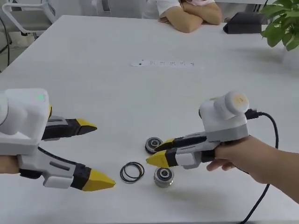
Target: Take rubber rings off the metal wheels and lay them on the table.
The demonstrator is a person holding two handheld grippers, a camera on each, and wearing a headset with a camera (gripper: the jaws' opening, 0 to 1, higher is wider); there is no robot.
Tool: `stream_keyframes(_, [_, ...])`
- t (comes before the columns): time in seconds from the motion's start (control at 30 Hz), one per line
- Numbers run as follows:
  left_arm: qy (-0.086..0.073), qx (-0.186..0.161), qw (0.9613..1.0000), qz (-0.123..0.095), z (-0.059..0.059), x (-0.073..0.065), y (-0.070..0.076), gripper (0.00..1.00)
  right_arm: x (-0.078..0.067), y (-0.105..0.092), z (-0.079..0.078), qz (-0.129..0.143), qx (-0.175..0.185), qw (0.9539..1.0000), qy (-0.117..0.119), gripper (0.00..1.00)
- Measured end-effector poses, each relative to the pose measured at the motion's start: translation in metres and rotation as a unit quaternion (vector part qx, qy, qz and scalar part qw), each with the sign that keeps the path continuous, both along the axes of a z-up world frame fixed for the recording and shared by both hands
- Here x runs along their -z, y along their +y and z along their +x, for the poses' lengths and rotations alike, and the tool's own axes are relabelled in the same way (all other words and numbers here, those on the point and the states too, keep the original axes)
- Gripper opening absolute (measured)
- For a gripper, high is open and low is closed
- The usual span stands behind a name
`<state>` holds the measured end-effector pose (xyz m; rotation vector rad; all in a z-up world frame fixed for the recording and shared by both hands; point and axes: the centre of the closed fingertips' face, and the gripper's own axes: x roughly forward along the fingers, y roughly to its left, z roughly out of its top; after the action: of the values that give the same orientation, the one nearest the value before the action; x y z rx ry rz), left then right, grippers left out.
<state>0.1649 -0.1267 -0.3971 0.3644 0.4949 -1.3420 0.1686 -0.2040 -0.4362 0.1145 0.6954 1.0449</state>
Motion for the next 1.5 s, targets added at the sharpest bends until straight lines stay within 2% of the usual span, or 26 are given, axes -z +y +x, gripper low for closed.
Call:
stream_keyframes(0.23, [-0.004, 0.001, 1.0000, -0.004, 0.010, -0.004, -0.008, 0.78, -0.003, -0.013, 0.005, -0.005, 0.013, 0.9998, -0.013, 0.31])
stream_keyframes(0.33, [-0.005, 0.001, 1.0000, -0.007, 0.014, -0.006, -0.012, 0.77, -0.005, -0.017, 0.008, 0.001, 0.019, 0.9997, -0.014, 0.31])
stream_keyframes(0.53, [-0.005, 0.007, 0.9999, -0.006, 0.019, -0.003, -0.021, 0.72, 0.004, -0.028, 0.012, -0.019, 0.028, 0.9991, -0.025, 0.31])
stream_keyframes(0.67, [-0.006, 0.011, 0.9999, -0.005, 0.022, -0.002, -0.027, 0.70, 0.006, -0.033, 0.017, -0.022, 0.037, 0.9986, -0.030, 0.31])
stream_keyframes(0.83, [0.001, 0.011, 0.9999, -0.008, 0.026, 0.000, -0.033, 0.67, 0.009, -0.038, 0.021, -0.030, 0.041, 0.9979, -0.039, 0.31])
stream_keyframes(1.13, [0.001, 0.015, 0.9999, -0.003, 0.032, 0.004, -0.042, 0.63, 0.019, -0.038, 0.023, -0.050, 0.035, 0.9969, -0.050, 0.31])
stream_keyframes(1.4, [0.002, 0.016, 0.9999, -0.001, 0.039, 0.010, -0.054, 0.58, 0.020, -0.033, 0.025, -0.053, 0.029, 0.9965, -0.057, 0.32])
stream_keyframes(1.5, [0.007, 0.014, 0.9999, -0.001, 0.041, 0.013, -0.059, 0.56, 0.021, -0.033, 0.025, -0.054, 0.027, 0.9965, -0.058, 0.32])
